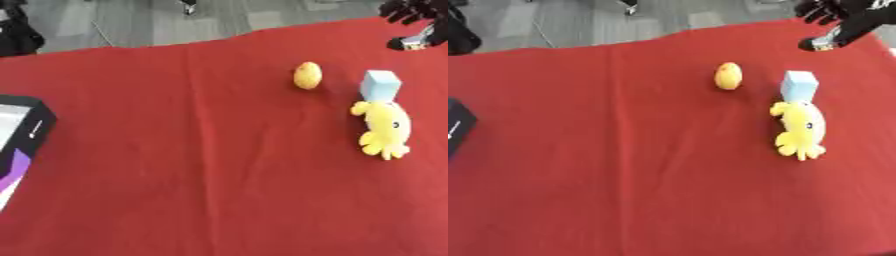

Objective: Pick up the objects with one hand, pass them to the other hand, and then place them into the box on the other side of the table.

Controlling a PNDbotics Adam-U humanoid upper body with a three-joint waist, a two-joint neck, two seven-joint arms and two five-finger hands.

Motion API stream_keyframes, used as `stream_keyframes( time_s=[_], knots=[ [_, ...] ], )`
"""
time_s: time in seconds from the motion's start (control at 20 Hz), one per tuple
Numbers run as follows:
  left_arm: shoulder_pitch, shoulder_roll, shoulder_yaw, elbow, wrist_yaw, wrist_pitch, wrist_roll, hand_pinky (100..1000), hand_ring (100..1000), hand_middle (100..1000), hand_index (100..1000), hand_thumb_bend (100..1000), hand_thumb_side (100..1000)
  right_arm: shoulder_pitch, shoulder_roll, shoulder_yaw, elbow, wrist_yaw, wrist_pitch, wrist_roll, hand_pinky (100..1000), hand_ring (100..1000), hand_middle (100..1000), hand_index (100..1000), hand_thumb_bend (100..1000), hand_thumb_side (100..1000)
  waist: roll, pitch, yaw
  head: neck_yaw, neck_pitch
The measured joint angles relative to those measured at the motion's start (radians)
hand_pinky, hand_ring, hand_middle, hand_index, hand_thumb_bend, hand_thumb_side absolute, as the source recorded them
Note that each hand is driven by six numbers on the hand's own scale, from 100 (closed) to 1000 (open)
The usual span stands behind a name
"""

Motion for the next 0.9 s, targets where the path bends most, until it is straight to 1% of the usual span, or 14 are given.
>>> stream_keyframes(
  time_s=[0.15, 0.2, 0.25, 0.65, 0.9],
  knots=[
    [0.000, 0.000, 0.000, 0.000, 0.000, 0.000, 0.000, 827, 769, 784, 827, 776, 603, 0.001, -0.001, 0.010, 0.004, 0.042, -0.014, 0.010, 968, 959, 937, 945, 330, 173, 0.000, 0.004, 0.001, -0.002, 0.000],
    [0.000, 0.000, 0.000, 0.000, 0.000, 0.000, 0.000, 827, 770, 784, 827, 775, 603, 0.002, -0.001, 0.013, 0.004, 0.054, -0.019, 0.012, 969, 961, 936, 943, 352, 159, 0.000, 0.006, 0.002, -0.002, 0.000],
    [0.000, 0.000, 0.000, 0.000, 0.000, 0.000, -0.001, 828, 770, 784, 827, 774, 603, 0.003, -0.002, 0.015, 0.004, 0.067, -0.024, 0.012, 968, 960, 934, 943, 356, 164, 0.000, 0.008, 0.003, -0.003, 0.000],
    [-0.001, 0.000, 0.000, -0.004, 0.000, 0.000, -0.003, 827, 769, 785, 826, 769, 603, 0.019, -0.015, 0.029, 0.001, 0.158, -0.054, 0.014, 971, 964, 923, 941, 412, 107, 0.000, 0.025, 0.013, -0.016, -0.003],
    [-0.002, 0.001, 0.000, -0.006, 0.000, 0.000, -0.004, 826, 769, 784, 826, 767, 604, 0.019, -0.016, 0.037, 0.010, 0.214, -0.071, 0.014, 973, 966, 920, 949, 462, 101, 0.000, 0.038, 0.019, -0.033, -0.013]
  ],
)
